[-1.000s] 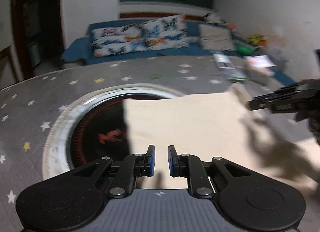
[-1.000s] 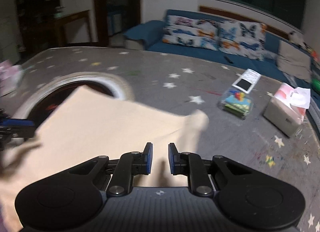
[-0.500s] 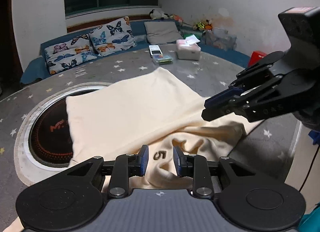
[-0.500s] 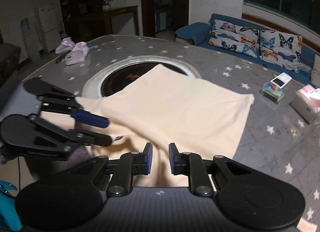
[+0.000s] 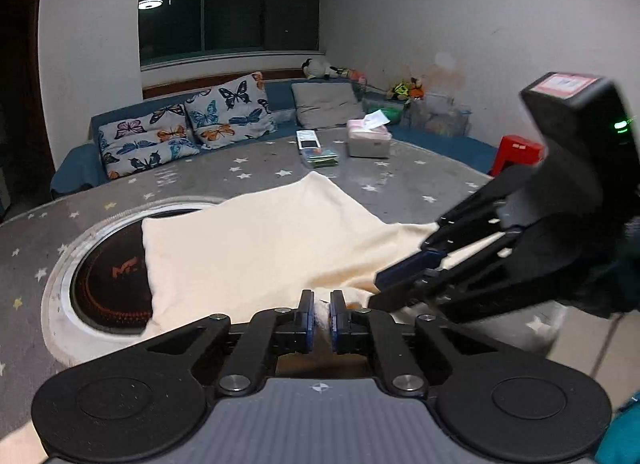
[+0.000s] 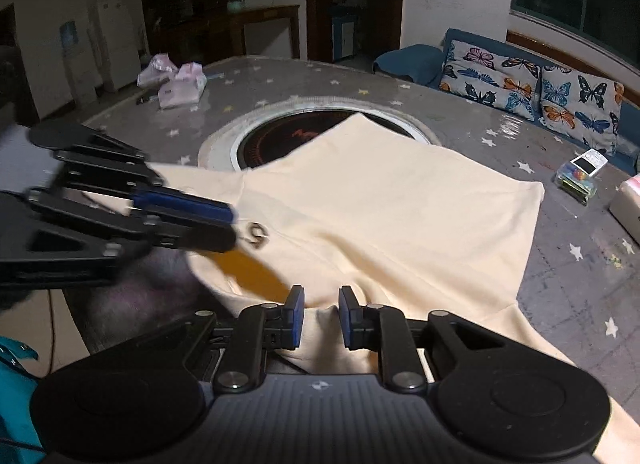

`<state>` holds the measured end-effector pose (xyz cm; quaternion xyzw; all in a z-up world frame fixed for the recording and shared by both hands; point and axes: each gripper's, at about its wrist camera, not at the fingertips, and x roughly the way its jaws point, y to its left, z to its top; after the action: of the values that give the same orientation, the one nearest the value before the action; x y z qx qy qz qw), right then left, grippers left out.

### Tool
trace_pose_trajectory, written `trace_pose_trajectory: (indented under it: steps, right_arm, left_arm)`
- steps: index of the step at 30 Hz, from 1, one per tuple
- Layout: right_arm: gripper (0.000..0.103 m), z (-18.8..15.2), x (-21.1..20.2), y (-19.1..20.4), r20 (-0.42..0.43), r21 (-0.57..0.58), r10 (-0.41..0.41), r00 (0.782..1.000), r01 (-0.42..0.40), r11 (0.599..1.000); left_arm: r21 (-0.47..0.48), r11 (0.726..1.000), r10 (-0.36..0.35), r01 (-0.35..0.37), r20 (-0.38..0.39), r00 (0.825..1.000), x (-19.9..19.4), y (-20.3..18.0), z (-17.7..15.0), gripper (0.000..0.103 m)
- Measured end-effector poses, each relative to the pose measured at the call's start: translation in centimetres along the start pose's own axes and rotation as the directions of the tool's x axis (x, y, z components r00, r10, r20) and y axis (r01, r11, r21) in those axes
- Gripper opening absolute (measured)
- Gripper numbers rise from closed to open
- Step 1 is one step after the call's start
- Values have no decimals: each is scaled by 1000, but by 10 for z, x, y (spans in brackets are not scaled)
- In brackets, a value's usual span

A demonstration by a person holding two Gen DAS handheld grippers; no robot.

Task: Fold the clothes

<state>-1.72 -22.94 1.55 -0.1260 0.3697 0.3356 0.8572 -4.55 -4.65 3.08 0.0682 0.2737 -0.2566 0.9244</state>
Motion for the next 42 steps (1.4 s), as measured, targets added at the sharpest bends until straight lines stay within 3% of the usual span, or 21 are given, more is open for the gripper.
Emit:
trace_pose_trajectory:
  steps: [5, 9, 12, 16, 21, 30, 38, 40, 42]
  right_arm:
    - [22, -7, 7, 6, -24, -35, -25, 999, 24, 999]
    - [22, -11, 6, 6, -36, -34, -35, 999, 33, 999]
    - [10, -15, 1, 8, -36, -33, -42, 998, 41, 999]
    - [5, -19, -15, 13, -19, -34, -38, 999, 37, 999]
    - [5, -35, -34, 21, -51, -46, -30, 998, 28, 999]
    - [9, -26, -52, 8, 3, 8, -39, 999, 39, 999]
    - [11, -20, -14, 4, 22, 38, -4, 1000, 3, 999]
    - [12, -21, -1, 8, 5, 29, 16, 1000, -16, 999]
    - [12, -25, 6, 10, -10, 26, 25, 1000, -25, 999]
  left_arm:
    - [-6, 1000, -2, 2, -65, 998, -1, 2, -17, 9]
    - [-17, 1000, 1, -2, -58, 998, -7, 8, -15, 13]
    - [-25, 1000, 13, -14, -38, 999, -8, 11, -12, 16]
    - [-28, 999, 16, -16, -21, 1000, -4, 9, -8, 28]
    - [-46, 999, -3, 1, -26, 1000, 12, 7, -7, 28]
    - [-69, 995, -73, 67, -93, 993, 42, 0, -17, 25]
    - [-120, 992, -56, 48, -64, 996, 10, 3, -29, 27]
    - [-150, 989, -10, 1, -58, 998, -4, 13, -33, 28]
    - [-192, 978, 68, -77, -53, 996, -22, 27, -39, 37]
